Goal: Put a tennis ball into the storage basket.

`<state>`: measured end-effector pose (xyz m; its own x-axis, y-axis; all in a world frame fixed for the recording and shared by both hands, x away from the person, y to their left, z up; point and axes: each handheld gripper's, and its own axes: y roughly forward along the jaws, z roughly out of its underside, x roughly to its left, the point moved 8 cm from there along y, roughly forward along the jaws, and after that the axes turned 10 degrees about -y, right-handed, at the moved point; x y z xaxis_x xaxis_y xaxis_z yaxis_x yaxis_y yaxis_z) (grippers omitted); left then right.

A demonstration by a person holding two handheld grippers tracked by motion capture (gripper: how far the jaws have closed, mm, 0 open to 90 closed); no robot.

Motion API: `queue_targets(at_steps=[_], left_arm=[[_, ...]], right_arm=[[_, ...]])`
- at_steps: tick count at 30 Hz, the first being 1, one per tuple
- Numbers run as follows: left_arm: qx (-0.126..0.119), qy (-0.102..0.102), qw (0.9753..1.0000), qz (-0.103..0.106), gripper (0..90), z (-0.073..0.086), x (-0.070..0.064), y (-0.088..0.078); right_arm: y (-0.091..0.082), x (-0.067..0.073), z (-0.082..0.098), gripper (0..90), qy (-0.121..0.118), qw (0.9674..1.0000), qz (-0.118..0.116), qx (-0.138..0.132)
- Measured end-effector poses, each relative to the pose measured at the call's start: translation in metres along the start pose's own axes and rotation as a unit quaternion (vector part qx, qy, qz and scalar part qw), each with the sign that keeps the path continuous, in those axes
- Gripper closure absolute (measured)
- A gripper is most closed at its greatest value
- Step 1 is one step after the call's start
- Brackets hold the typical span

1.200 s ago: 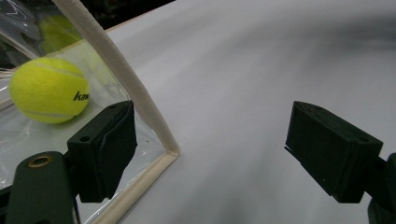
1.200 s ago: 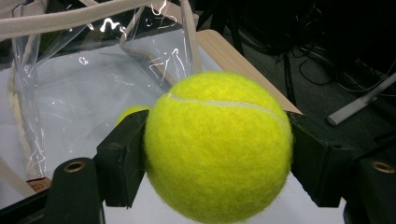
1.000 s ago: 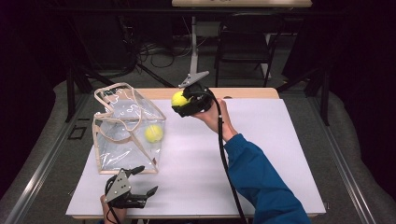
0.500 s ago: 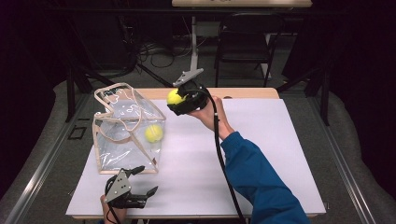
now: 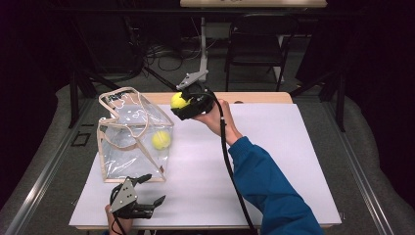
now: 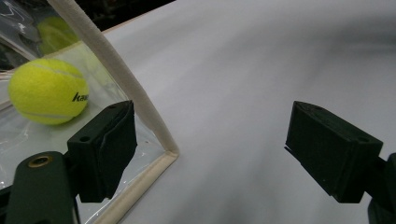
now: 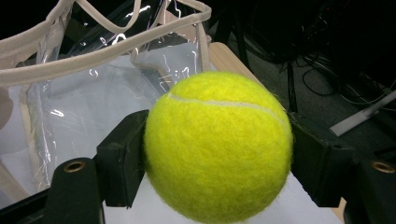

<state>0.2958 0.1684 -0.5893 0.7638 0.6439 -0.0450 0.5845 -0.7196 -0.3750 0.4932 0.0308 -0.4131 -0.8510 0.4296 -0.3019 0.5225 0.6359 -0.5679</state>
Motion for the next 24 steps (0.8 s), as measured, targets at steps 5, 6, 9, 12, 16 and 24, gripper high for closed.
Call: queue_targets(at_steps=[5, 6, 9, 12, 16, 24], left_arm=[[0.0, 0.0, 1.0, 0.0, 15.9, 0.0, 0.0, 0.0], [0.0, 0.0, 1.0, 0.0, 15.9, 0.0, 0.0, 0.0], [0.0, 0.0, 1.0, 0.0, 15.9, 0.0, 0.0, 0.0], [0.0, 0.0, 1.0, 0.0, 15.9, 0.0, 0.0, 0.0], [0.0, -0.001, 1.0, 0.001, 15.9, 0.0, 0.0, 0.0], [0.0, -0.001, 1.0, 0.001, 15.9, 0.0, 0.0, 0.0]], right_arm=[[0.0, 0.001, -0.005, 26.6, -0.003, 1.0, 0.001, -0.003], [0.0, 0.001, -0.006, 26.6, -0.004, 1.0, 0.0, -0.003], [0.0, 0.002, -0.009, 26.6, -0.005, 1.0, 0.0, -0.004], [-0.001, 0.003, -0.012, 26.6, -0.009, 0.9999, 0.0, -0.005], [-0.003, 0.004, -0.017, 26.6, -0.014, 0.9999, 0.0, -0.008], [-0.006, 0.007, -0.027, 26.6, -0.022, 0.9997, -0.003, -0.015]])
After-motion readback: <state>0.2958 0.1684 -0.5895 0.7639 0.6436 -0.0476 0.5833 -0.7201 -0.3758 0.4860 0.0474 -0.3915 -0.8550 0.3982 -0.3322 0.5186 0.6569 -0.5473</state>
